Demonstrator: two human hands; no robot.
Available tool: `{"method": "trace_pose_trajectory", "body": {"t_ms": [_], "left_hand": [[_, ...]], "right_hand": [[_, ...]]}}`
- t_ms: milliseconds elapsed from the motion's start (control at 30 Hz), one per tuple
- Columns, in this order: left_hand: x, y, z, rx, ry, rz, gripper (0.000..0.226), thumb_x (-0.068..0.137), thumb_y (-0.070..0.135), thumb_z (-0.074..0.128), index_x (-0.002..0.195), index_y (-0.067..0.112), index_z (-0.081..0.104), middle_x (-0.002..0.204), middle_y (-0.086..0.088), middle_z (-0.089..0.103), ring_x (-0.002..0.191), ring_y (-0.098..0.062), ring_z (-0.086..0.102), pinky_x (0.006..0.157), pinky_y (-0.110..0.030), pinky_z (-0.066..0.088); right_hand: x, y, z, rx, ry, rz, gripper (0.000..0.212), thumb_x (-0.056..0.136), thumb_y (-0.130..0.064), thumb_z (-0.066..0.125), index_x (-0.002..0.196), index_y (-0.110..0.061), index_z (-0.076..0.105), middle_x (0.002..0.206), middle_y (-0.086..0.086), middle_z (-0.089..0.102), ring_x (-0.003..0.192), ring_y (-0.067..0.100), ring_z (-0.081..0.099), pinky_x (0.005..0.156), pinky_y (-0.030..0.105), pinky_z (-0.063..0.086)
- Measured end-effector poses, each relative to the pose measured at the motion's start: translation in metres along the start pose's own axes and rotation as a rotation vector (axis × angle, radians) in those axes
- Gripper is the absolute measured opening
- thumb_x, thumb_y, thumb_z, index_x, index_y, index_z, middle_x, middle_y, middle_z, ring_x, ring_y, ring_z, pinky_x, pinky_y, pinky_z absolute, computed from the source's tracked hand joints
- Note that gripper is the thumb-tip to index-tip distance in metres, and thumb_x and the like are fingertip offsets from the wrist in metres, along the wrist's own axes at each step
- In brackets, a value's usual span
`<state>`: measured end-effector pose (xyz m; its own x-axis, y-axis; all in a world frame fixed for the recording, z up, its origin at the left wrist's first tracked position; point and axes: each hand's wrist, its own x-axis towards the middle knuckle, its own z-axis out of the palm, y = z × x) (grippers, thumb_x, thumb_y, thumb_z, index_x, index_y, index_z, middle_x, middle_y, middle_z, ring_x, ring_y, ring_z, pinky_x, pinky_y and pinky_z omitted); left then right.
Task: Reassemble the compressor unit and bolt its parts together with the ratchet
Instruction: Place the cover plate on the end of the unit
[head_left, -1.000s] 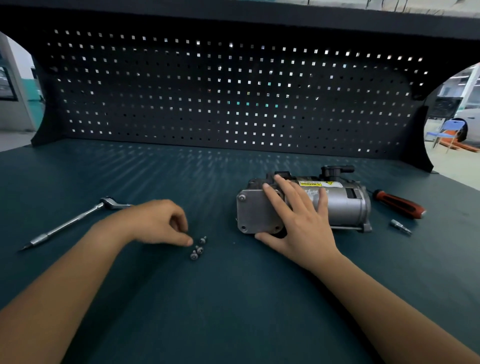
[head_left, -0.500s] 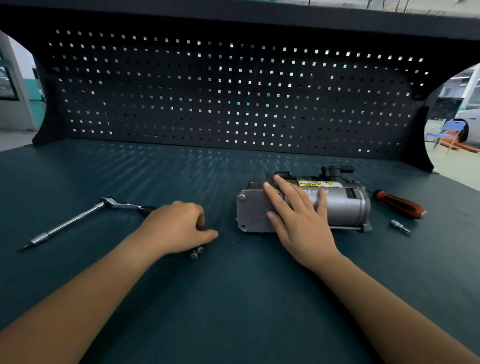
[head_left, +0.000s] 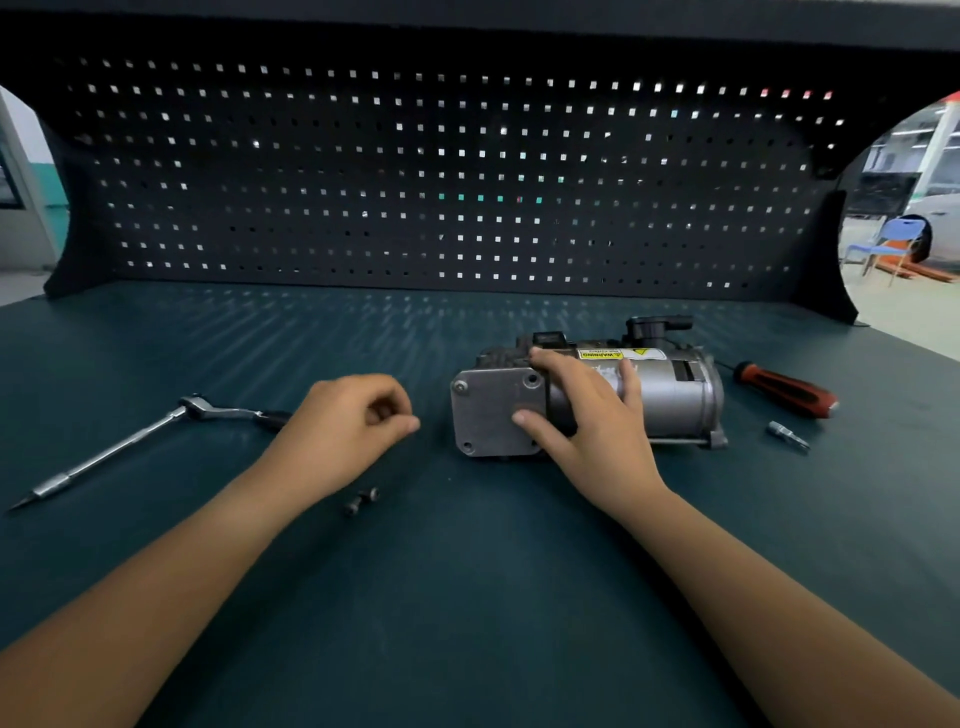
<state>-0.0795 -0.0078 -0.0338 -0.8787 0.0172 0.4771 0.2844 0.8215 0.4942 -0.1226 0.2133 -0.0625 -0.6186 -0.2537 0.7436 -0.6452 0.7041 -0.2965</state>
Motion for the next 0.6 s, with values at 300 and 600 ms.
{"method": "trace_pose_trajectory", "body": {"t_ms": [300,600], "left_hand": [[-0.005,0.045,0.007,-0.38,0.188,0.125,0.033,0.076,-0.005,0.068,0.075,0.028,0.064,0.082,0.014,0.064,0.073,0.006,0.063,0.068,-0.005,0.047],[0.011,0.062,0.032,-0.096,0.133,0.313,0.011,0.078,0.007,0.072,0.089,0.008,0.074,0.082,0.002,0.065,0.071,-0.01,0.06,0.07,-0.019,0.047]], "right_hand": [[0.0,0.001,0.0,0.06,0.006,0.02,0.049,0.081,-0.029,0.07,0.126,-0.022,0.051,0.129,-0.015,0.054,0.119,-0.004,0.041,0.11,0.026,-0.006],[0.001,0.001,0.0,0.056,0.019,0.014,0.048,0.081,-0.03,0.07,0.125,-0.022,0.053,0.129,-0.016,0.054,0.12,-0.004,0.041,0.108,0.023,-0.005]]}}
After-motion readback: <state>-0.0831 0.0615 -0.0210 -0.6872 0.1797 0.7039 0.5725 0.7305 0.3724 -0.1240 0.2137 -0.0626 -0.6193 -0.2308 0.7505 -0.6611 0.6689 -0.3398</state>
